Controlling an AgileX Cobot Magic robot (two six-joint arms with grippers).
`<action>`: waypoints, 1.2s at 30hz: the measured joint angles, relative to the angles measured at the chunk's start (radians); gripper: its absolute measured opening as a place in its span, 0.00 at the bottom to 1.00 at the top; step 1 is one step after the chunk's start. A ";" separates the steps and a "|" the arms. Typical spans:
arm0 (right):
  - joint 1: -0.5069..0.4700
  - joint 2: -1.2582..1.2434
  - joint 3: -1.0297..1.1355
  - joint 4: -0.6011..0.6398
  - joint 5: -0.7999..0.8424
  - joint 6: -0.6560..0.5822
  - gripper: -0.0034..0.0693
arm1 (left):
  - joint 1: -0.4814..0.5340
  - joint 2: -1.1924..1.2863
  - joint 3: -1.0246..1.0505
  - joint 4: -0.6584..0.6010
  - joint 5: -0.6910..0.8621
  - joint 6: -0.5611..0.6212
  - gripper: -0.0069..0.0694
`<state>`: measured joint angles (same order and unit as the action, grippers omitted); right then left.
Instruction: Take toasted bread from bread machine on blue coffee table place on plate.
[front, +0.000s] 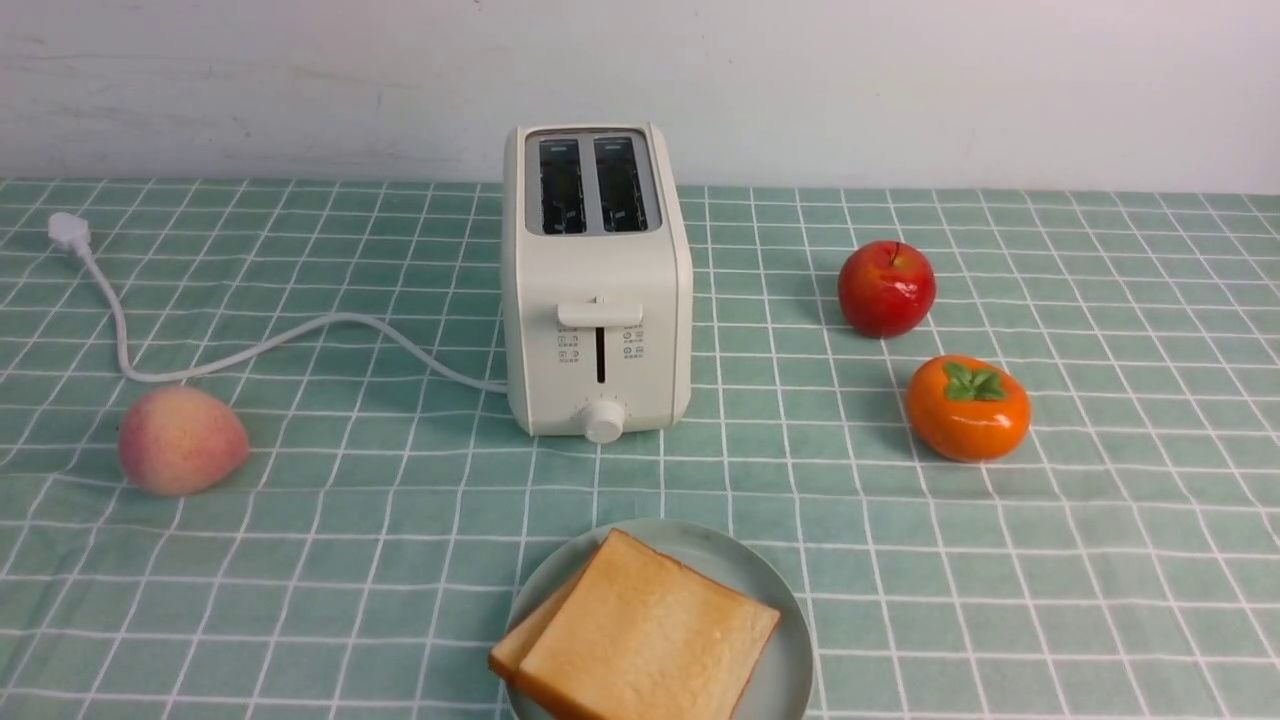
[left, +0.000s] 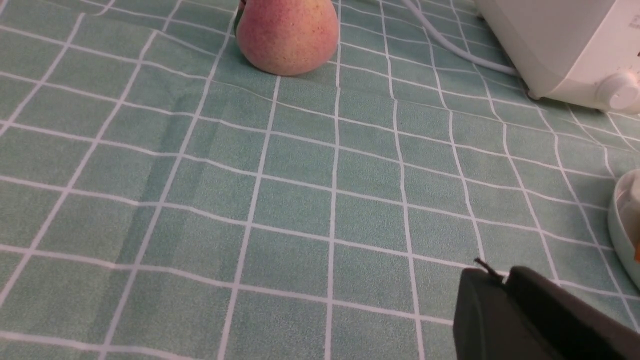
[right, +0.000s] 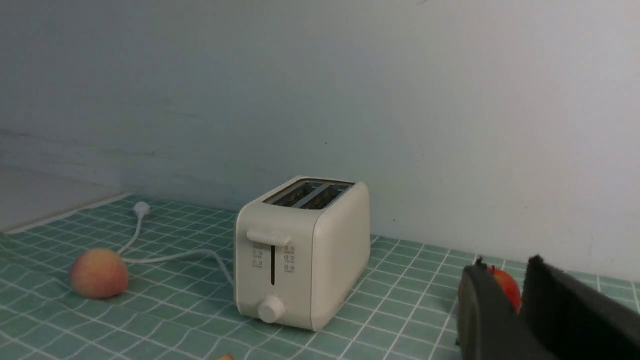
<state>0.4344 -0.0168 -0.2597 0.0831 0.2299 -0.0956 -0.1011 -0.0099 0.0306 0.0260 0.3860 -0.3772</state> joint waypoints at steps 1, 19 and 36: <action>-0.013 0.000 0.048 0.006 -0.003 0.003 0.23 | 0.000 0.000 0.000 0.000 0.000 0.000 0.16; -0.506 0.000 0.279 0.012 0.141 0.088 0.25 | 0.000 0.000 0.000 0.000 0.000 0.000 0.18; -0.508 0.000 0.278 0.011 0.141 0.088 0.28 | 0.000 0.000 0.000 0.000 0.000 0.000 0.19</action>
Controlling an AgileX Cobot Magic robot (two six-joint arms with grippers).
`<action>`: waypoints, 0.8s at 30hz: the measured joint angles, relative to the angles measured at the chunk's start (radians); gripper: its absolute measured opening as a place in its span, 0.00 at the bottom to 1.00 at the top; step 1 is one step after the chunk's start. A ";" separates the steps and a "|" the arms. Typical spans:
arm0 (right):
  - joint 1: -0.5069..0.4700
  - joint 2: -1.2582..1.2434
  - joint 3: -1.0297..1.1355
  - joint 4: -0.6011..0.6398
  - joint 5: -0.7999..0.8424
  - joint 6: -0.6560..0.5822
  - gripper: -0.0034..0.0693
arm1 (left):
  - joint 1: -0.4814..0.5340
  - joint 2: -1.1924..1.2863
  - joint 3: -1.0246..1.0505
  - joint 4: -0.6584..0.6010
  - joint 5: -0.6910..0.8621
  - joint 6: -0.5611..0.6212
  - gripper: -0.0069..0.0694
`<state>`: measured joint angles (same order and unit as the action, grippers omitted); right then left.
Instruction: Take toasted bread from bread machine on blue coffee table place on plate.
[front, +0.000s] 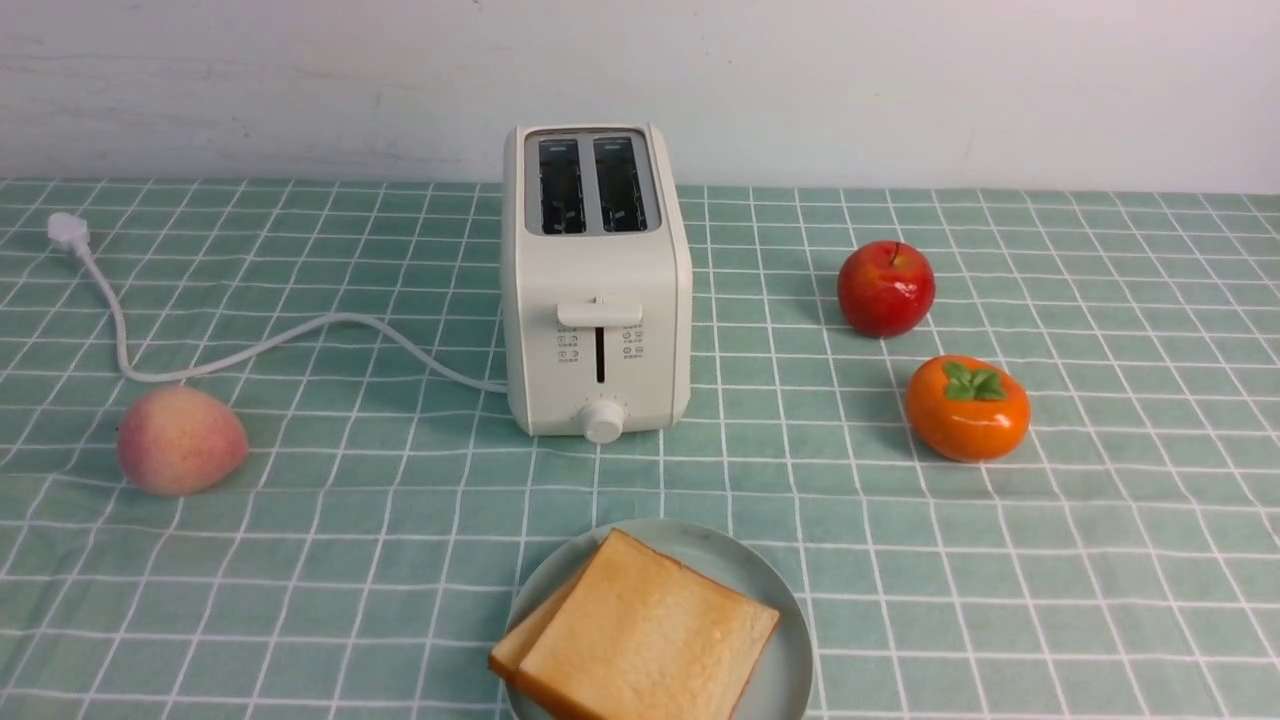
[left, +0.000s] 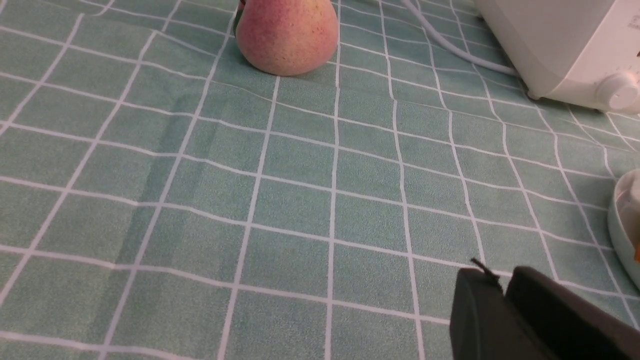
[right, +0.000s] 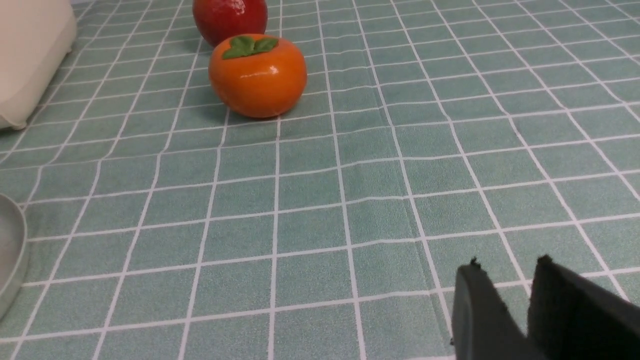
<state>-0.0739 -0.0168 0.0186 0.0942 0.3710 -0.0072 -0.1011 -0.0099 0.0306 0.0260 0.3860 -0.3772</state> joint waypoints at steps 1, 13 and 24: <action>0.000 0.000 0.000 0.000 0.000 0.000 0.28 | 0.000 0.000 0.000 0.000 0.000 0.000 0.19; 0.000 0.000 0.000 0.000 0.000 0.000 0.29 | 0.000 0.000 0.000 0.000 0.000 0.000 0.19; 0.000 0.000 0.000 0.000 0.000 0.000 0.32 | 0.000 0.000 0.000 0.000 0.000 0.000 0.19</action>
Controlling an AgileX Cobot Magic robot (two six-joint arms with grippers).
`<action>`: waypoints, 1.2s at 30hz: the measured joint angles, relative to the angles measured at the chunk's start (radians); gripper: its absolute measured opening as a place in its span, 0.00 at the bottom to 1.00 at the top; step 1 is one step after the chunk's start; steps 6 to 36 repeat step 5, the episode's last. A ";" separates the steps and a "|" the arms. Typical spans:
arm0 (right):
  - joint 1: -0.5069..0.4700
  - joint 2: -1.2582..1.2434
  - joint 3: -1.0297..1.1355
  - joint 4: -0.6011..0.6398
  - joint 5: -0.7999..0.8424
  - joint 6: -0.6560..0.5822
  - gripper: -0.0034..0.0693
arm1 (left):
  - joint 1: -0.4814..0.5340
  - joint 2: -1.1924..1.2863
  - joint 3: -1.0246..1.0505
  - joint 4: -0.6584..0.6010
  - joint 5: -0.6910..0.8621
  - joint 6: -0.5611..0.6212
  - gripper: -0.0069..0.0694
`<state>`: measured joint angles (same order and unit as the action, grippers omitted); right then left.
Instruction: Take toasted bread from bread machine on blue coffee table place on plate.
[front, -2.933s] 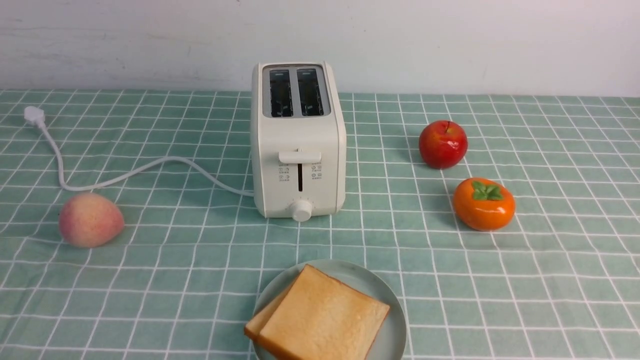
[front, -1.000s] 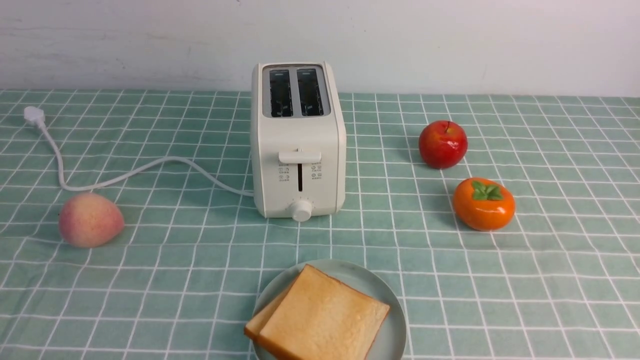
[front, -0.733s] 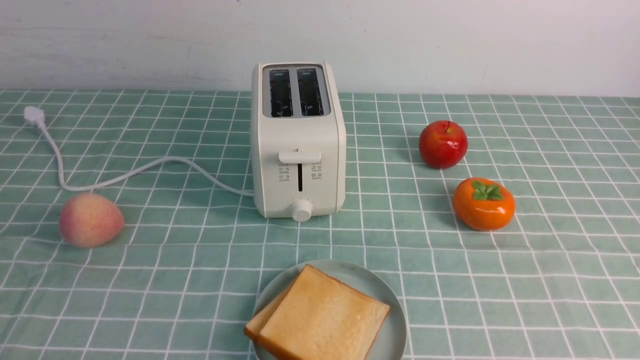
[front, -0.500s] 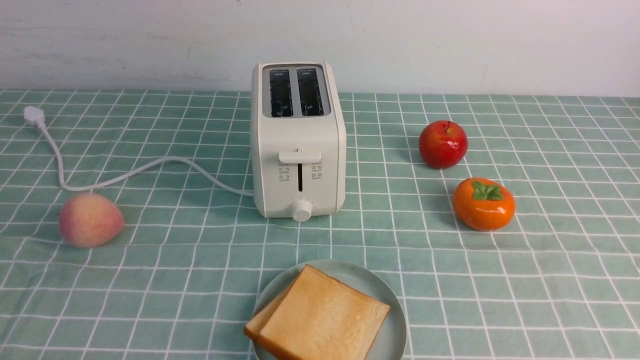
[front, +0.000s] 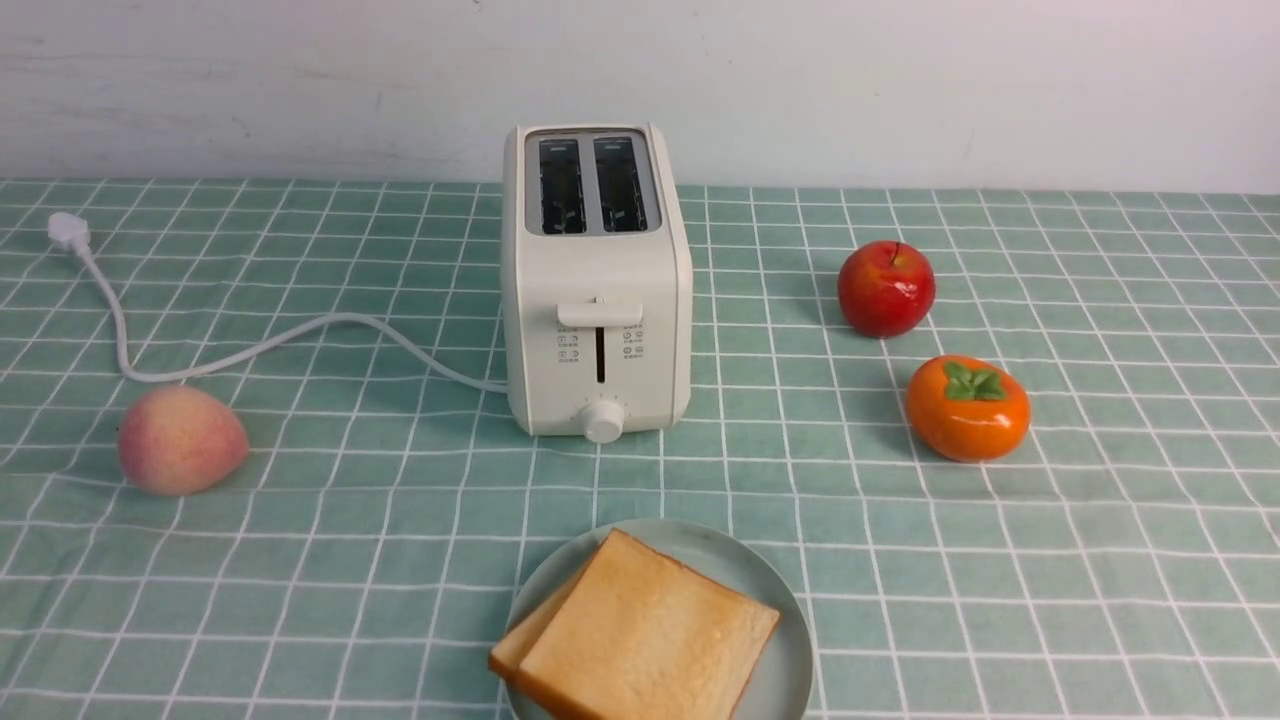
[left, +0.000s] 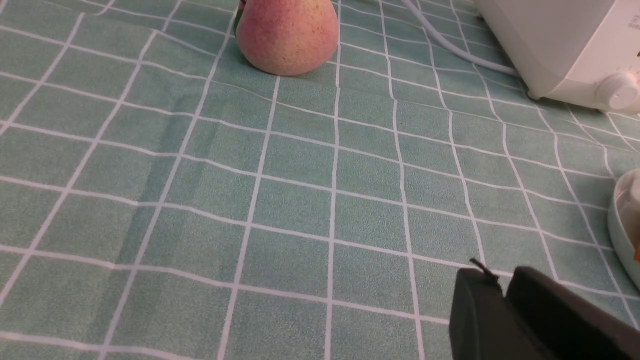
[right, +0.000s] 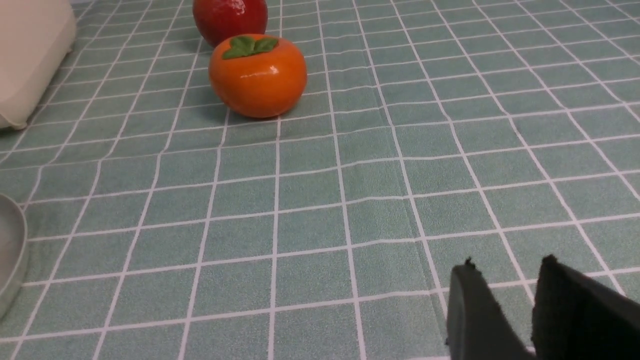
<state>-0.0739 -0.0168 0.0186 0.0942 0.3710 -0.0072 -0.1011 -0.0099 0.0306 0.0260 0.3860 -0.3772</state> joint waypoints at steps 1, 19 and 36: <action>0.000 0.000 0.000 0.000 0.000 0.000 0.32 | 0.000 0.000 0.000 0.000 0.000 0.000 0.19; 0.000 0.000 0.000 0.000 0.000 0.000 0.33 | 0.000 0.000 0.000 0.000 0.000 0.000 0.19; 0.000 0.000 0.000 0.000 0.000 0.000 0.33 | 0.000 0.000 0.000 0.000 0.000 0.000 0.19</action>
